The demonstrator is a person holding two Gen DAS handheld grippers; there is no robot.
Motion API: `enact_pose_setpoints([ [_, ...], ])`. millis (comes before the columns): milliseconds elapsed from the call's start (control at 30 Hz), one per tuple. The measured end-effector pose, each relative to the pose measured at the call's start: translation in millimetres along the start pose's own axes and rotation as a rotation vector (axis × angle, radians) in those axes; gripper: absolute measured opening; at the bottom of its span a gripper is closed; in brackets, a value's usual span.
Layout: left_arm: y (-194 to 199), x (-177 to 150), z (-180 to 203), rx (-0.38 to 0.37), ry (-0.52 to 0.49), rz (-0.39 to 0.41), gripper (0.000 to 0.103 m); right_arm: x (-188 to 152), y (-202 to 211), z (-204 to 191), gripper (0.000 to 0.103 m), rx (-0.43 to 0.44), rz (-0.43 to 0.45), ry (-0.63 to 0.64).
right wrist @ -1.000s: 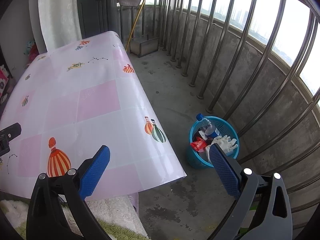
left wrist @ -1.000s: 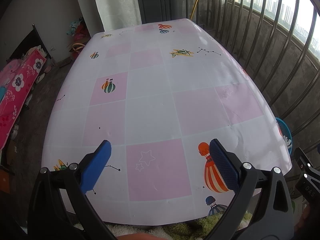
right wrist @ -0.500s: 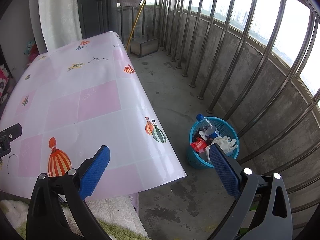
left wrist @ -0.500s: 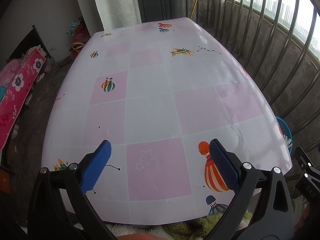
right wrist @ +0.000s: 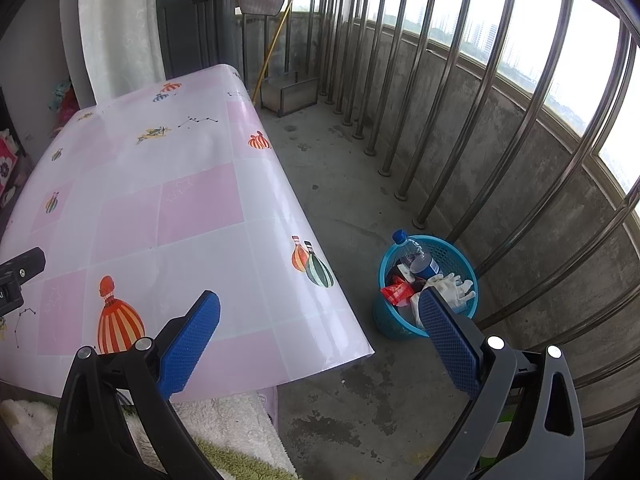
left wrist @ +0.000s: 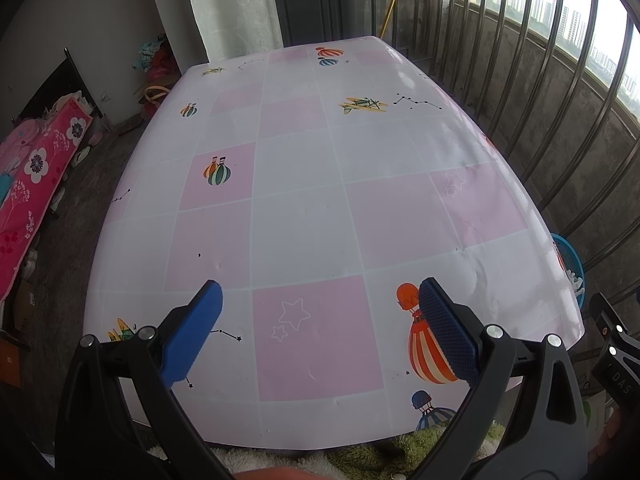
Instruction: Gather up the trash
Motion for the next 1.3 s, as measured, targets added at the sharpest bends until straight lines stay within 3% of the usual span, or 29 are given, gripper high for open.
enact_pose_setpoints([
  [1300, 0.7, -2.0, 0.9, 0.000, -0.005, -0.004, 0.094, 5.6, 2.6, -2.4, 0.097, -0.001, 0.009, -0.004],
])
Point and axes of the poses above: each gripper's, at about its wrist camera, not at the fingertips, and y roughly against the way its jaws point, z to its right, x to its top, the point moved 6 cm from there along -y, roughly the way its jaws point, and after that the axes turned 5 degrees about z, right-handed, at the moved point
